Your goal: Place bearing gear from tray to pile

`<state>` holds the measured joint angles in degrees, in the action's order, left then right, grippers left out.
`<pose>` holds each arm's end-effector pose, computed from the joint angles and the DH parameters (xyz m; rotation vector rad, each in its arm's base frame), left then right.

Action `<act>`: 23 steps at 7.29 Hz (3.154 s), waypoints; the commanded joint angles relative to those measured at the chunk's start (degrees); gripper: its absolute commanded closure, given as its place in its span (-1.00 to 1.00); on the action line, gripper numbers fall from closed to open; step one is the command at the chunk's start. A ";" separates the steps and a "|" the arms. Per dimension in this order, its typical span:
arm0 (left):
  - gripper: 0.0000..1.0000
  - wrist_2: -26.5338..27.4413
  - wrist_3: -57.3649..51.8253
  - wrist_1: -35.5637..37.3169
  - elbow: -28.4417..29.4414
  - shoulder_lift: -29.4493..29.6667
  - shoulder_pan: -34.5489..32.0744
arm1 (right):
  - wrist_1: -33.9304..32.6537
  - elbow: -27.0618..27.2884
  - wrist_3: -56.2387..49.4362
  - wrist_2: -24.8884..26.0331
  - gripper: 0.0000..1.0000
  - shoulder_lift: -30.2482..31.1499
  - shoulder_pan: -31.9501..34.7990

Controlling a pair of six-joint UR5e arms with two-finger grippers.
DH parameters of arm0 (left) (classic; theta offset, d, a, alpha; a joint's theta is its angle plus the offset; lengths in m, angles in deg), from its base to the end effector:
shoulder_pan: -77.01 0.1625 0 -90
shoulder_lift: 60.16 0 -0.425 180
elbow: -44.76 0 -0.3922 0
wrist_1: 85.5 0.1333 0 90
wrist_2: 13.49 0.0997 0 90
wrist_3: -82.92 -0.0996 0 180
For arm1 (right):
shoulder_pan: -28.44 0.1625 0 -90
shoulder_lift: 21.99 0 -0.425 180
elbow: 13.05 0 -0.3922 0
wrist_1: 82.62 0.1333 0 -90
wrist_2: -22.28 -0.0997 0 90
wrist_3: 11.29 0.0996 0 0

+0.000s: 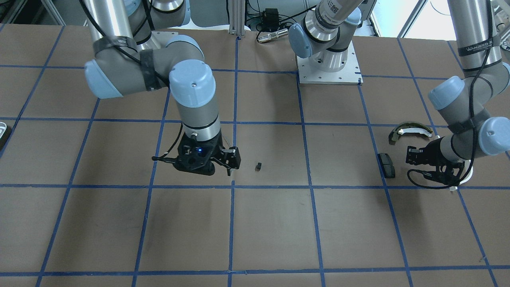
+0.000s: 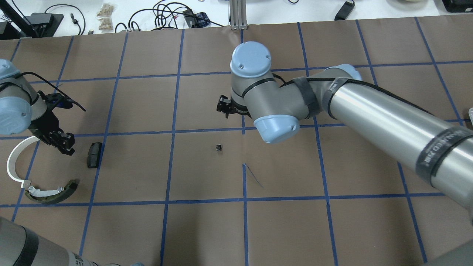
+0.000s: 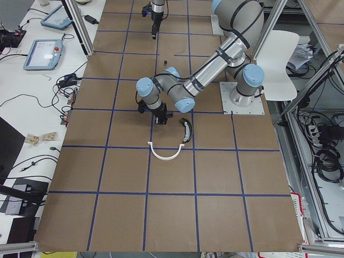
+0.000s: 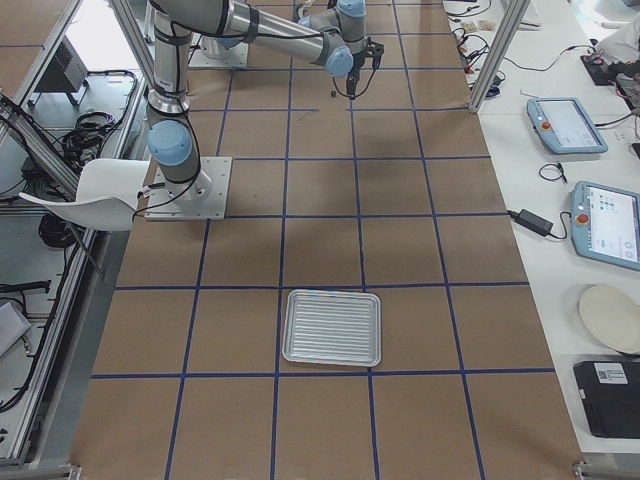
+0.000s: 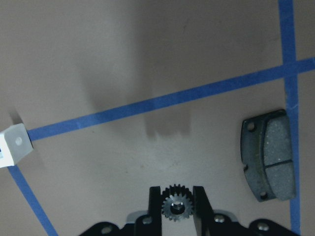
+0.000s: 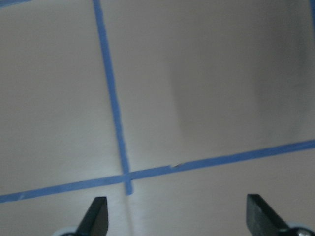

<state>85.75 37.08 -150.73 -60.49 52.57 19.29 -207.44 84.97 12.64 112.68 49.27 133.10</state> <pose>0.1935 -0.5259 0.1946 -0.3936 -3.0657 -0.4353 0.2800 -0.5463 0.3037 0.2508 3.0845 -0.2093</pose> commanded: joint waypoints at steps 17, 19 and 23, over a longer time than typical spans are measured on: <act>-1.00 -10.30 46.80 9.77 0.65 -0.24 -49.06 | 22.52 -10.74 -17.43 0.65 -1.00 11.88 -13.79; -1.00 -10.38 46.80 11.17 0.57 2.13 -49.51 | 22.60 -11.17 -17.43 0.65 -1.00 12.14 -13.43; 0.19 -10.56 46.80 10.92 -0.22 3.55 -49.60 | 23.22 -12.50 -17.96 1.00 -1.00 12.24 -13.25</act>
<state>75.23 83.88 -139.54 -60.17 56.01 -30.26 -184.35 72.44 -5.34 113.66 61.54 119.80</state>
